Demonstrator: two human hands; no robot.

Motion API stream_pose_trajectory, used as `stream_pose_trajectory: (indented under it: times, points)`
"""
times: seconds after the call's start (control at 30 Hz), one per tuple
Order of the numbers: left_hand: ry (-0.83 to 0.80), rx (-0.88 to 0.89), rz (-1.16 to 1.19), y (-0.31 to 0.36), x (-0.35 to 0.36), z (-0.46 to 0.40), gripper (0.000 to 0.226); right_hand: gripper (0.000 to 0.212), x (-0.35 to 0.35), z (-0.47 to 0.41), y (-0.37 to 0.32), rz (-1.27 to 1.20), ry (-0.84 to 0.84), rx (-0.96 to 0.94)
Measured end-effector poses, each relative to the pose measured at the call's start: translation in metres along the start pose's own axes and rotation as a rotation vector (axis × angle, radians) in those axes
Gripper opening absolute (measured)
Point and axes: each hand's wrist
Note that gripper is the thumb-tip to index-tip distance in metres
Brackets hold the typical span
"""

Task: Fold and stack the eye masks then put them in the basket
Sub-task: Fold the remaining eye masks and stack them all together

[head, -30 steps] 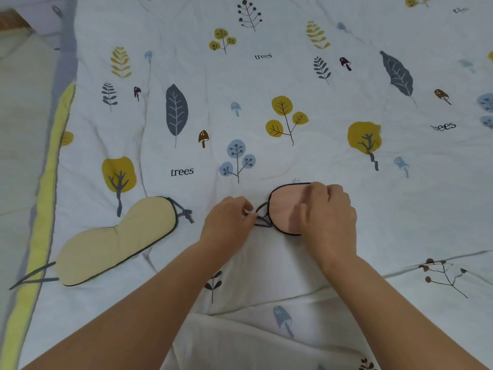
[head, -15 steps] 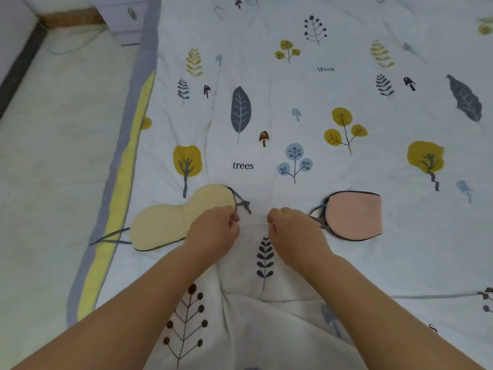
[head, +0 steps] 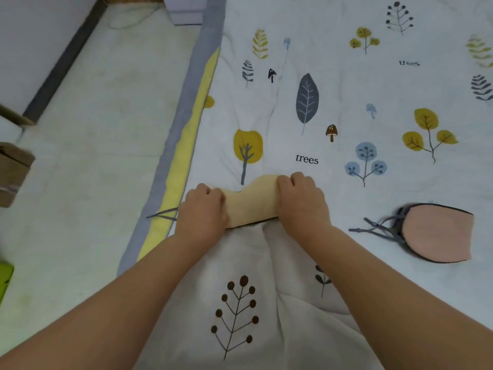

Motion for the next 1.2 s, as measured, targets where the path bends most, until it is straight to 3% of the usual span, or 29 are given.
stream_pose_trajectory:
  times: [0.17, 0.33, 0.5, 0.67, 0.77, 0.87, 1.03, 1.2]
  points:
    - [-0.018, -0.042, -0.03, -0.014, 0.003, -0.003, 0.045, 0.053, 0.012, -0.005, 0.003, 0.029, -0.041, 0.017]
    - [-0.03, -0.105, -0.04, -0.01, 0.003, -0.005, 0.037, 0.039, 0.003, -0.007, 0.006, -0.126, -0.069, 0.1]
    - [-0.011, -0.084, 0.218, 0.005, -0.002, -0.004, 0.027, 0.027, -0.015, 0.01, 0.024, -0.361, -0.088, 0.144]
    - [-0.041, 0.006, 0.268, 0.033, 0.004, 0.0, 0.033, 0.015, -0.028, 0.033, 0.056, -0.343, -0.169, 0.42]
    - [-0.172, -0.022, 0.242, 0.046, 0.014, 0.003, 0.032, 0.016, -0.031, 0.042, 0.072, -0.302, -0.233, 0.529]
    - [-0.263, -0.06, 0.355, 0.05, 0.021, 0.005, 0.021, 0.013, -0.03, 0.05, 0.079, -0.316, -0.25, 0.527]
    - [-0.17, -0.071, 0.498, 0.042, 0.024, 0.01, 0.02, 0.014, -0.033, 0.066, 0.053, -0.54, -0.018, 0.379]
    - [-0.199, -0.128, 0.694, 0.041, 0.016, 0.02, 0.031, 0.026, -0.024, 0.076, 0.007, -0.738, -0.097, 0.192]
Point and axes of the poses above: each hand's wrist, its own z-axis away from the middle knuckle, its own x-axis out of the palm, y = z × x, and after that the axes turned 1 degree about -x, right-handed
